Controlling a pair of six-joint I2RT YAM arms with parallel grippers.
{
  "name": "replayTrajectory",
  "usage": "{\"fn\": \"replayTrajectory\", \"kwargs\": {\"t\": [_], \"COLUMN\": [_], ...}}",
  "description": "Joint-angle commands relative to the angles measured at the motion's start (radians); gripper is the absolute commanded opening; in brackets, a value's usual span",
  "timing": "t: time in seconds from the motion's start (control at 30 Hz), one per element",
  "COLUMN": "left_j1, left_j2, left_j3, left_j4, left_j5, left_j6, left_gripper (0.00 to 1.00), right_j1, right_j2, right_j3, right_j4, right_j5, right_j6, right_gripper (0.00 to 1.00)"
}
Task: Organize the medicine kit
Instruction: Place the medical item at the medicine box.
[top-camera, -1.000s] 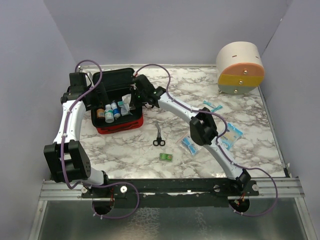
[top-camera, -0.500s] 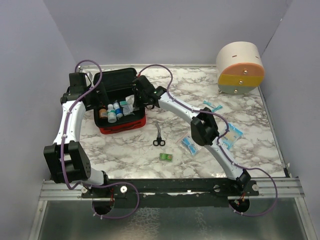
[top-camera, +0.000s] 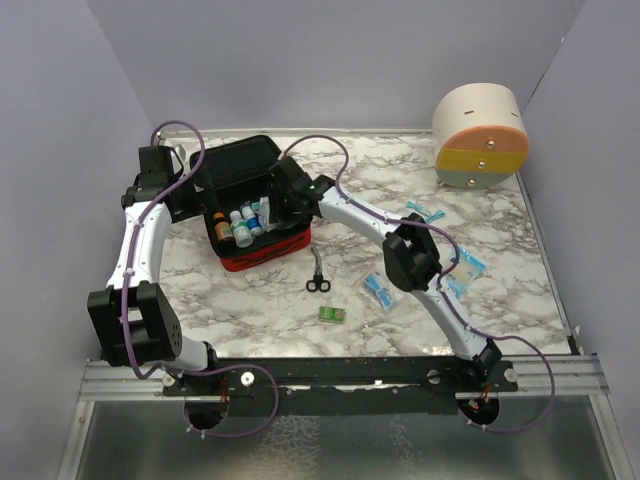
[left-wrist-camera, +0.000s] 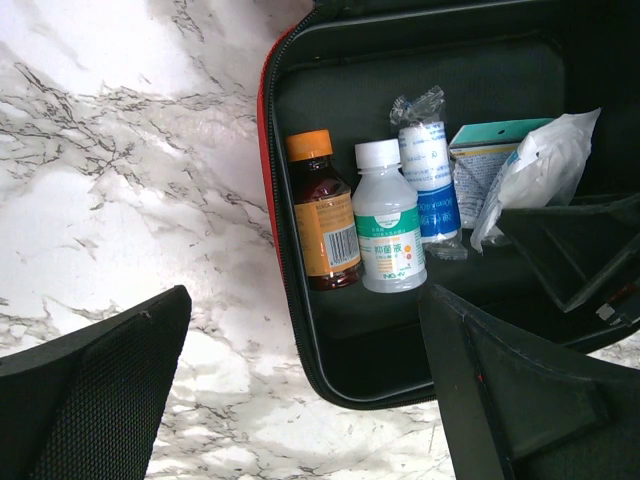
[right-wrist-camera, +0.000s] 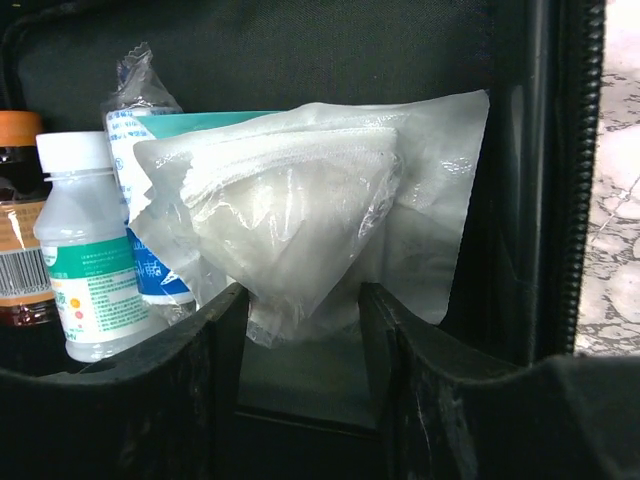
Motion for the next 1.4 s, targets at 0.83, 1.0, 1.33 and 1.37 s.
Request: {"fn": "replayTrajectory", "kwargs": {"t": [0.83,1.0,1.33,1.37], "left_j1": [0.008,0.002,-0.035,-0.038], "left_j2": [-0.037,-0.022,0.019,0.018], "left_j3": [0.016,0.039,0.104,0.104], "left_j4": [0.005,0.005,0.003,0.004], "left_j5": [0.022,0.039,0.018,0.011], "left_j6": [0.072,0.079,0.101,0.097], "left_gripper": [0.99,0.99,0.99,0.99], "right_j1": [-0.337,-0.436,-0.496,-0.496], "right_j2": [-0.766,-0.888,-1.018,-1.021], "right_j3": [-0.6,-0.786,-1.006,-1.01], "right_j4": [-0.143,-0.179,-0.178,-0.176], "right_j5": [0.288,0.297,0.211,0.206], "right_j6": [-0.096,-0.043,0.063,0.059], "right_gripper": [0.64,0.66,0.72,0.75]}}
